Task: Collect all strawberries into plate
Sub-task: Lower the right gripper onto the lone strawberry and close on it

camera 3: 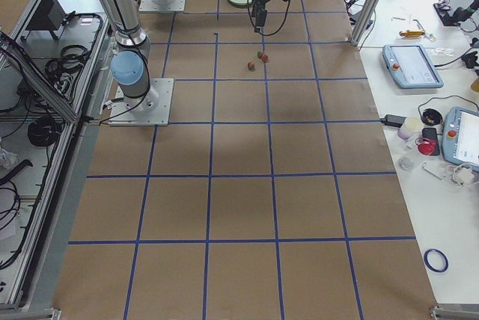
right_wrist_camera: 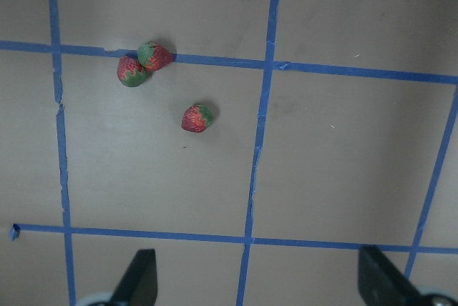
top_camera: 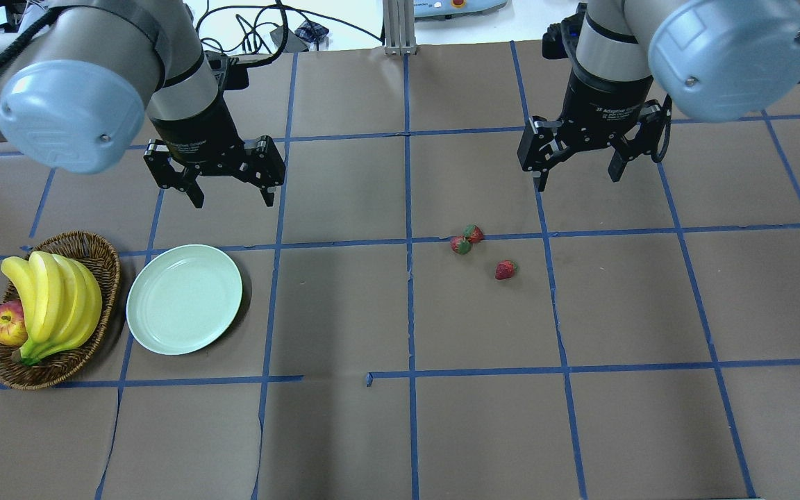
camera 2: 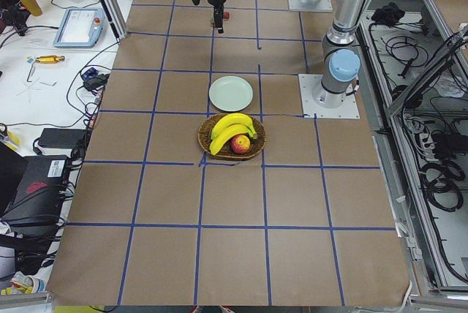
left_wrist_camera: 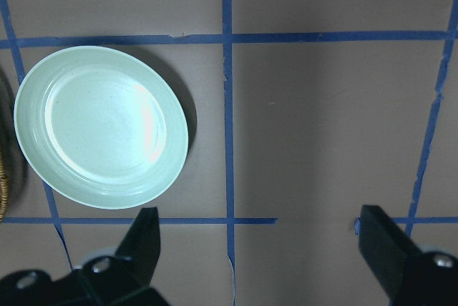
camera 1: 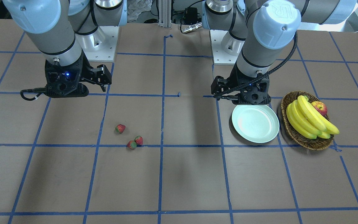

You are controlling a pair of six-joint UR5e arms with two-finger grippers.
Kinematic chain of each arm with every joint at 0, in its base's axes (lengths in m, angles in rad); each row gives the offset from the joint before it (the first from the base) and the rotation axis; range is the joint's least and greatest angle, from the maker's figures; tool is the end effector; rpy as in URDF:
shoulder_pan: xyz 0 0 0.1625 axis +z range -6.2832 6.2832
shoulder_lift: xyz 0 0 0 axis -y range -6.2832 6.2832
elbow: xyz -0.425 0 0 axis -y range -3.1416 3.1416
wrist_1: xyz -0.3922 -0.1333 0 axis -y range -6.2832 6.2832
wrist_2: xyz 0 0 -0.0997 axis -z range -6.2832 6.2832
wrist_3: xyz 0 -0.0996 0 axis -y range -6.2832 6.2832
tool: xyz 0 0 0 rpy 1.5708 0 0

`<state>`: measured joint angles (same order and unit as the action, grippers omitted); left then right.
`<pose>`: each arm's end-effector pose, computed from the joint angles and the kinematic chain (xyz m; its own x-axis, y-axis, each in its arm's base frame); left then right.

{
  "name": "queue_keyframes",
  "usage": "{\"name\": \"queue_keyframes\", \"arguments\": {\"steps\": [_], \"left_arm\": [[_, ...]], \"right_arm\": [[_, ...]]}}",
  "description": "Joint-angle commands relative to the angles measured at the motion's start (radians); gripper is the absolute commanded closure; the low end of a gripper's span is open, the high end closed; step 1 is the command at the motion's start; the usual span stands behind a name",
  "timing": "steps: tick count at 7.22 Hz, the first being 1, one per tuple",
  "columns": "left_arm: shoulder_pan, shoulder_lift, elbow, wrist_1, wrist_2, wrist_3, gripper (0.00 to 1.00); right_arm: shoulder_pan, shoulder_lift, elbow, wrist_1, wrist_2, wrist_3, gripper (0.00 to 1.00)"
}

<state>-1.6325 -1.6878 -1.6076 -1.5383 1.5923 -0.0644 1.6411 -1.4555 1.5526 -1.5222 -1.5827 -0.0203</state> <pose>-0.1632 -0.5150 0.4136 -0.9996 0.0004 -0.0291 -0.0031 0.9928 0.1194 0.1686 -0.5129 0.4336 -0.9957 -0.0920 0.0088 -0.0897 0.9853 0.1454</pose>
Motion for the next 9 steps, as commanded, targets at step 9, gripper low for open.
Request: {"name": "queue_keyframes", "arguments": {"steps": [9], "left_arm": [[-0.007,-0.001,-0.026,0.003,0.000,-0.003,0.00]], "right_arm": [[0.057,0.199,0.371,-0.581,0.049,-0.021,0.02]]}}
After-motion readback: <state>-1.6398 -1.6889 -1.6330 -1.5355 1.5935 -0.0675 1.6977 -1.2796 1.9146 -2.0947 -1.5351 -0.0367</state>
